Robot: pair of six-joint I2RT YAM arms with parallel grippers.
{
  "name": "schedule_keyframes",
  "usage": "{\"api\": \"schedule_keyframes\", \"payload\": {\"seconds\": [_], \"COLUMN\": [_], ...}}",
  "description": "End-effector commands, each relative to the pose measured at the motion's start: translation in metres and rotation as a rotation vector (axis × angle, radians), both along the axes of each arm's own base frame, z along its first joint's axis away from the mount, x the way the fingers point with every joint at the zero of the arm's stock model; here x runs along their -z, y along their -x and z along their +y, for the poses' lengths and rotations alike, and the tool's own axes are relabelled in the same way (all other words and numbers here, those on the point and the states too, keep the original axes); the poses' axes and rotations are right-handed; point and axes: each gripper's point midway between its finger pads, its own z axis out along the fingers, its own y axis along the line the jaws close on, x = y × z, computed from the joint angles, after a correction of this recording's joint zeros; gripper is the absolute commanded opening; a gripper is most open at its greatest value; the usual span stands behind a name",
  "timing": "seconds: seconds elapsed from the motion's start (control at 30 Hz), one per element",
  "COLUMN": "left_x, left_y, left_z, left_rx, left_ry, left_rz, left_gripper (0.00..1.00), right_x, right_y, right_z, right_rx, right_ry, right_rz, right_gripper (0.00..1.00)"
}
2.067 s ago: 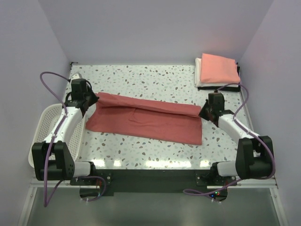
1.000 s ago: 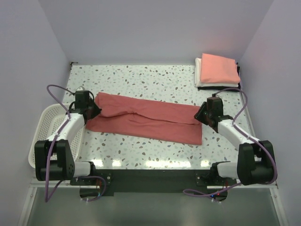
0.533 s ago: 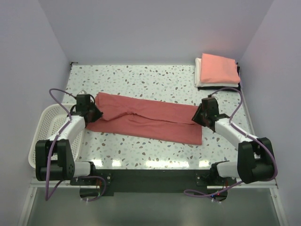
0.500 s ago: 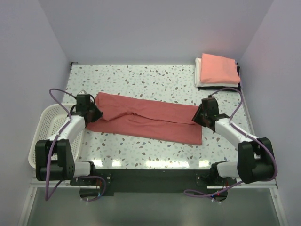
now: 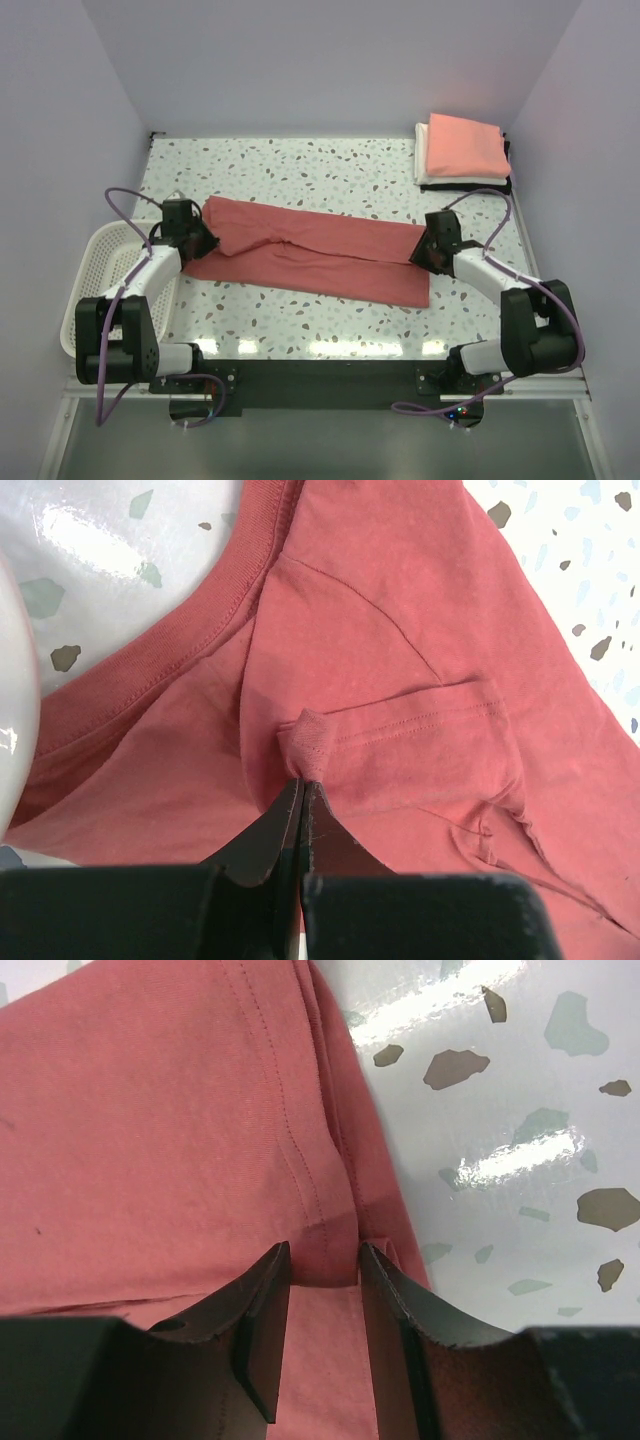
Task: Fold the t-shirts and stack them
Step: Fold the tshirt
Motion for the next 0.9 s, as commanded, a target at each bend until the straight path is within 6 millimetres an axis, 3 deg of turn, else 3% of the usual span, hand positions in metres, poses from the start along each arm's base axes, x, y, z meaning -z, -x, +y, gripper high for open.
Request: {"api": "schedule_keyframes", "payload": {"seconds": [0.0,0.2,0.37,0.47,0.67,0.87], "left_x": [-0.012,-0.010,-0.011,-0.014,-0.029,-0.043], "left_y": [-0.011,-0.011,-0.011,-0.011,-0.014,-0.016], "left_z": [0.000,0.000,-0.001,0.001,0.009,0.012], "left_rx": [-0.003,-0.002,0.000,-0.005,-0.029,-0.030], "left_ry": [0.017,0.020,0.020,0.012,-0.020,-0.029], "left_rz": [-0.062,-0.059,-0.061,-0.065,-0.092,-0.118], "left_gripper": [0.00,0.00,0.00,0.00,0.00,0.00], "right_x": [-0.005,-0.006,-0.007,-0.016,-0.037,-0.044], "right_y": [-0.010,-0.009,-0.011,-0.014,-0.015,-0.015], "right_z": [-0.002,-0.003,-0.002,-0.006,-0.017,-0.019], "right_rx": [0.031,0.030,0.029,0.036,0.051,0.053], "right_ry": [0.004,0.005,0.000,0.026,0.066,0.065], "right_rz": [-0.035,-0.041,-0.040,-0.054,-0.087,-0.099], "right_gripper": [0.38,0.35,0.10,0.03,0.00,0.00]}}
